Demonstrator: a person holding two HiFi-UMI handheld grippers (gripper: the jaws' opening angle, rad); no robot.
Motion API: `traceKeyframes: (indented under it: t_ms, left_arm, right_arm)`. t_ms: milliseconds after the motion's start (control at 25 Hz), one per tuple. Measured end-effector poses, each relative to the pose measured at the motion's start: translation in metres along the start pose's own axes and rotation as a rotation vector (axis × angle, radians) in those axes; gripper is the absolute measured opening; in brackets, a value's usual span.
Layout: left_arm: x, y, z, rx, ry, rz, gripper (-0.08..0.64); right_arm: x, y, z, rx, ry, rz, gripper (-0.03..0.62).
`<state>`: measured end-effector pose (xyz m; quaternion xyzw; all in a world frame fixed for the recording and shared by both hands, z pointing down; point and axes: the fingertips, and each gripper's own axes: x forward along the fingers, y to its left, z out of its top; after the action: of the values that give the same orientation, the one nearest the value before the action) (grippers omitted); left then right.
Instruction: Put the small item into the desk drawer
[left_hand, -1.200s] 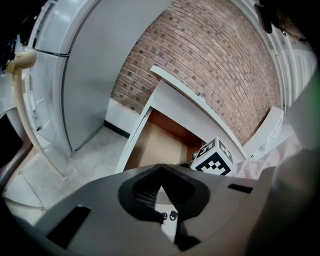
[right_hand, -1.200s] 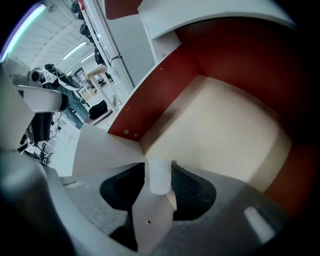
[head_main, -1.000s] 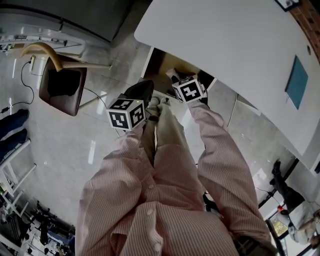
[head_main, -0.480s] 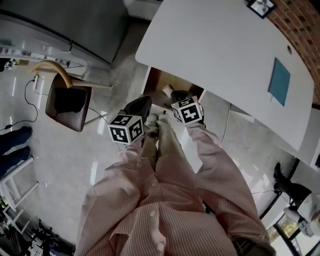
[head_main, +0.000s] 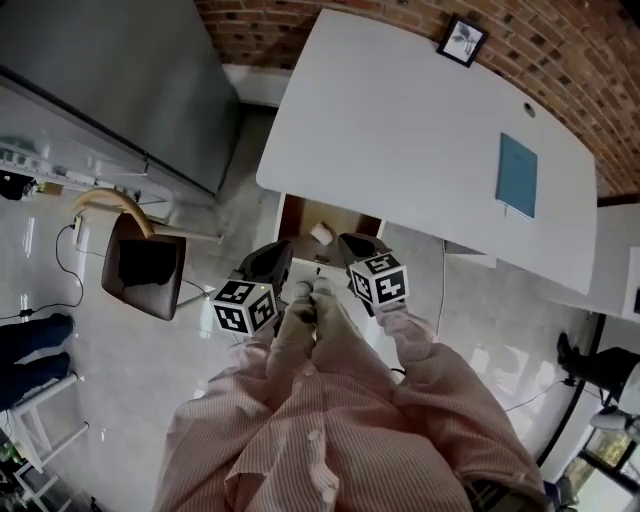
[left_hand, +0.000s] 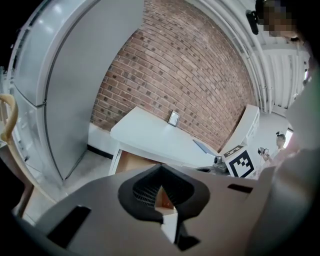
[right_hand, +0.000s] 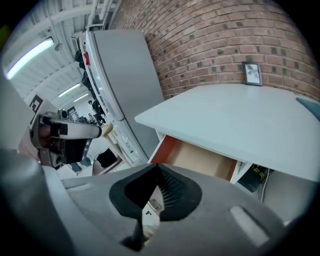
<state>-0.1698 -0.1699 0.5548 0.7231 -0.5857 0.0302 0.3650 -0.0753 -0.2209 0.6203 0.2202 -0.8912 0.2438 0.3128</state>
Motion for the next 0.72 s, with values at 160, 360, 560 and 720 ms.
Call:
traceKeyframes:
  t_ms: [160,360,560,720]
  left_arm:
    - [-0.007,-0.015,0.015,0.036,-0.027,-0.025,0.0]
    - [-0.016,-0.025,0.035,0.088,-0.072,-0.044,0.0]
    - [-0.028,-0.033,0.064,0.155,-0.128,-0.035,0.0]
    - [-0.039,-0.039,0.084,0.231,-0.165,0.001,0.0]
  right_arm:
    - [-0.021,0.005,0.019,0.045,-0.084,0.004,0.006]
    - [-0.046,0.014,0.046,0.052,-0.184,0.014,0.006]
    - [-0.076,0.02,0.081,0.037,-0.295,0.013,0.006]
    - [-0.102,0.02,0.104,0.028,-0.381,0.002,0.006]
